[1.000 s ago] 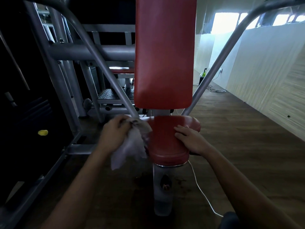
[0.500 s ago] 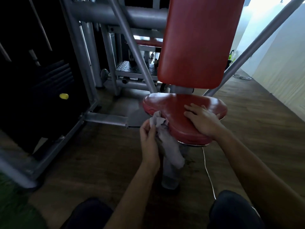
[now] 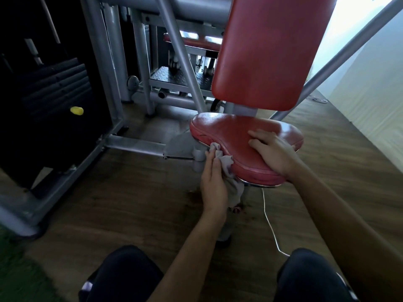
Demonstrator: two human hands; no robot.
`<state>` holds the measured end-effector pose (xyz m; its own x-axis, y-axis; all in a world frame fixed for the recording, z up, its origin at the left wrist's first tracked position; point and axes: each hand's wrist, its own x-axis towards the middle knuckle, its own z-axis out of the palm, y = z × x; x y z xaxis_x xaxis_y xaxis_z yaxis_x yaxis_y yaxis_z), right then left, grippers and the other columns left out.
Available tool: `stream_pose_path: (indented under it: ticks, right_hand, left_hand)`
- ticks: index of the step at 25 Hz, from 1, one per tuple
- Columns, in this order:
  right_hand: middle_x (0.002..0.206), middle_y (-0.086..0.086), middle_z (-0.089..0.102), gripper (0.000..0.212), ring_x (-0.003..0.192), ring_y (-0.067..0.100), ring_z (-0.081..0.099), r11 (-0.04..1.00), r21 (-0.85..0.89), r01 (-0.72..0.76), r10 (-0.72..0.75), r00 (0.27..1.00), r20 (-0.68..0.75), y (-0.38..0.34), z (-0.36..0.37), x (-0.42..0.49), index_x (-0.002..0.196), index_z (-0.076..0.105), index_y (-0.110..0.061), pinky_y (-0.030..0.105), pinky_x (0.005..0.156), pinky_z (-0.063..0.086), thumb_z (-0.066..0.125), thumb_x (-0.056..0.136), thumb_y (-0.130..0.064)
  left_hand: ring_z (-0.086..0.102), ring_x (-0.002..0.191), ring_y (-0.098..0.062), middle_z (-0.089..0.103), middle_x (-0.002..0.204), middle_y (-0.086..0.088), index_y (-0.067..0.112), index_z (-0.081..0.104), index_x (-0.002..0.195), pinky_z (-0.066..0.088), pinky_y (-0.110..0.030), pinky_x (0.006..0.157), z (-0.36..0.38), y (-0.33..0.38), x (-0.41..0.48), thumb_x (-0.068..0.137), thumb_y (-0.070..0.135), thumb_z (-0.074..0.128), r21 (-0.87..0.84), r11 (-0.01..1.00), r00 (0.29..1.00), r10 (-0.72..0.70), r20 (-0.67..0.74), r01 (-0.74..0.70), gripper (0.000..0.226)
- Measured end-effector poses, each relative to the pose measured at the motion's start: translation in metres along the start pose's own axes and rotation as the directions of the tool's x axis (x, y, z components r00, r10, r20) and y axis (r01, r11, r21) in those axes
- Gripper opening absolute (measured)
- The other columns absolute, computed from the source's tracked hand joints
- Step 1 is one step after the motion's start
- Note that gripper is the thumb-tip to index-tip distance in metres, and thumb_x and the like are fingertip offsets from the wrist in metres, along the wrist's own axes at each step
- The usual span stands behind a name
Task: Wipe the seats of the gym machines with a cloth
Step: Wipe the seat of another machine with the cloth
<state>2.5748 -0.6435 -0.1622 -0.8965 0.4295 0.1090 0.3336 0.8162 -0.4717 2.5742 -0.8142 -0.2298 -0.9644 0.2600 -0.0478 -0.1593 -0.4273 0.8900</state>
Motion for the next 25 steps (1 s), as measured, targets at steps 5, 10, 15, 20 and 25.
stream_pose_path:
  ticks: [5,10,15,20,25]
  right_hand:
    - [0.153,-0.014,0.045,0.049,0.144,0.013,0.035,0.999,0.043,-0.014,0.015,1.0,-0.017,0.001,0.0,-0.001,0.136,0.057,-0.045,0.058,0.119,0.02,0.049,0.089,-0.058]
    - [0.153,-0.016,0.045,0.044,0.145,0.015,0.035,0.998,0.045,-0.032,0.033,0.999,-0.019,0.001,0.001,-0.002,0.135,0.057,-0.046,0.062,0.119,0.014,0.049,0.093,-0.056]
    - [0.153,-0.015,0.045,0.044,0.144,0.014,0.036,0.999,0.036,-0.028,0.028,1.0,-0.01,-0.002,-0.001,-0.004,0.136,0.056,-0.046,0.056,0.12,0.018,0.049,0.094,-0.055]
    - [0.155,-0.013,0.044,0.054,0.147,0.017,0.033,0.999,0.039,-0.03,0.03,1.0,0.01,-0.004,-0.001,-0.006,0.138,0.055,-0.044,0.057,0.12,0.017,0.044,0.088,-0.062]
    - [0.166,-0.004,0.023,0.052,0.155,0.023,0.008,0.996,-0.082,0.027,-0.015,0.99,0.142,-0.01,-0.006,-0.001,0.155,0.037,-0.028,0.045,0.125,0.006,0.038,0.105,-0.042]
  left_hand:
    - [0.07,0.106,-0.012,0.075,0.109,0.001,0.019,0.069,0.116,0.057,-0.037,0.095,-0.006,0.003,-0.016,0.096,0.027,0.065,-0.105,0.994,0.972,0.014,-0.236,-0.039,0.022]
    - [0.058,0.126,-0.011,0.065,0.133,0.003,0.019,0.059,0.137,0.046,-0.043,0.11,0.0,0.0,-0.006,0.104,0.031,0.049,-0.011,0.992,0.987,0.127,-0.102,-0.129,0.037]
    - [0.041,0.14,-0.006,0.041,0.155,0.014,0.042,0.034,0.15,0.037,-0.042,0.117,0.002,-0.012,-0.005,0.105,0.047,0.039,0.106,0.987,0.991,0.114,0.067,-0.12,0.045]
    - [0.051,0.126,0.008,0.051,0.141,0.025,0.044,0.033,0.152,0.044,-0.025,0.105,0.002,-0.012,-0.021,0.106,0.042,0.04,0.041,0.998,0.997,0.042,0.07,-0.045,0.047]
    - [0.046,0.126,0.016,0.051,0.136,0.036,0.038,0.036,0.152,0.042,-0.023,0.11,0.009,-0.009,-0.013,0.107,0.041,0.035,0.135,0.987,0.995,0.082,0.065,-0.09,0.045]
